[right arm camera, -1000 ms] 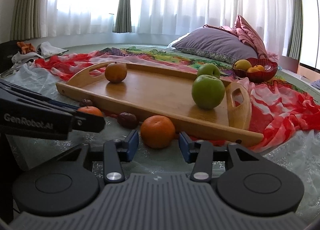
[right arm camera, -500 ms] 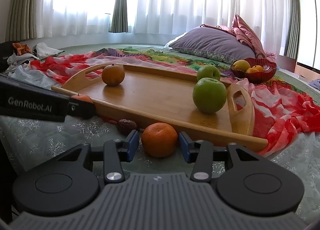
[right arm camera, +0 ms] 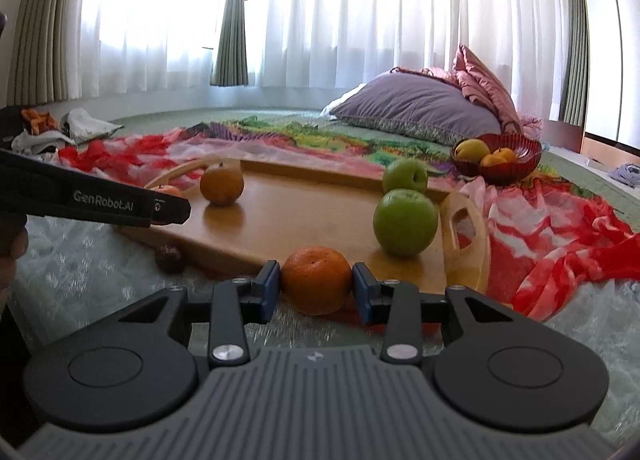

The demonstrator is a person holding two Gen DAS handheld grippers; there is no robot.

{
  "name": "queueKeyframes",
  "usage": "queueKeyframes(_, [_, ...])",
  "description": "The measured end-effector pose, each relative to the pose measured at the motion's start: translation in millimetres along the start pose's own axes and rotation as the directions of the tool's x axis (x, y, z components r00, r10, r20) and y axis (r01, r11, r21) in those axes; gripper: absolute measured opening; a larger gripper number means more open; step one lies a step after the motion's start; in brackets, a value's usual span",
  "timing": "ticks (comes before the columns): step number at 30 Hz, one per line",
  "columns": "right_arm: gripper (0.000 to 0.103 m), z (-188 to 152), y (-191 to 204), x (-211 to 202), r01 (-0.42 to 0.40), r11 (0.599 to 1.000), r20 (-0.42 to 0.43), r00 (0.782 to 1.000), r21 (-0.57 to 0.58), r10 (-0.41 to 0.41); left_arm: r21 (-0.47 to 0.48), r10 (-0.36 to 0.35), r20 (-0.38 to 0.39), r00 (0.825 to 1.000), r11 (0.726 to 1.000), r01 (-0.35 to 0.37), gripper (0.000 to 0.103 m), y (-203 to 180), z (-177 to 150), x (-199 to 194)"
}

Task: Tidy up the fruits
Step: 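Grasp a tangerine with the left tool while the right tool grasps another tangerine, then lower both tangerines onto the tray and open both tools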

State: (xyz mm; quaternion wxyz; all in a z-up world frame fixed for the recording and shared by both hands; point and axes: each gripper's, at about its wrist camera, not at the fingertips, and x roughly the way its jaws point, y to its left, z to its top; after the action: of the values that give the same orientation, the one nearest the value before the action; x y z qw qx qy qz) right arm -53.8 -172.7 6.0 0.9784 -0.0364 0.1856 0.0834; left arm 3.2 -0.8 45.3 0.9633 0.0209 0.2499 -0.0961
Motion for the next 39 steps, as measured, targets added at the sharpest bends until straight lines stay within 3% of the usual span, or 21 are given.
queueKeyframes(4, [0.044,11,-4,9,0.025,1.0,0.012,1.0,0.01,-0.025,-0.007,0.027,0.005,1.0,1.0,-0.027,0.032,9,8,10])
queueKeyframes(12, [0.044,20,-20,36,0.133,0.986,-0.042,0.991,0.098,-0.13,-0.033,0.072,-0.006,0.997,0.997,-0.072,0.032,28,17,34])
queueKeyframes(21, [0.044,18,-33,47,0.226,0.97,-0.099,0.971,0.088,-0.217,-0.043,0.088,-0.034,0.995,0.995,-0.09,0.032,36,17,56])
queueKeyframes(39, [0.044,12,-41,54,0.233,0.966,-0.128,0.967,0.113,-0.218,-0.02,0.095,-0.061,0.994,0.995,-0.096,0.032,31,14,73])
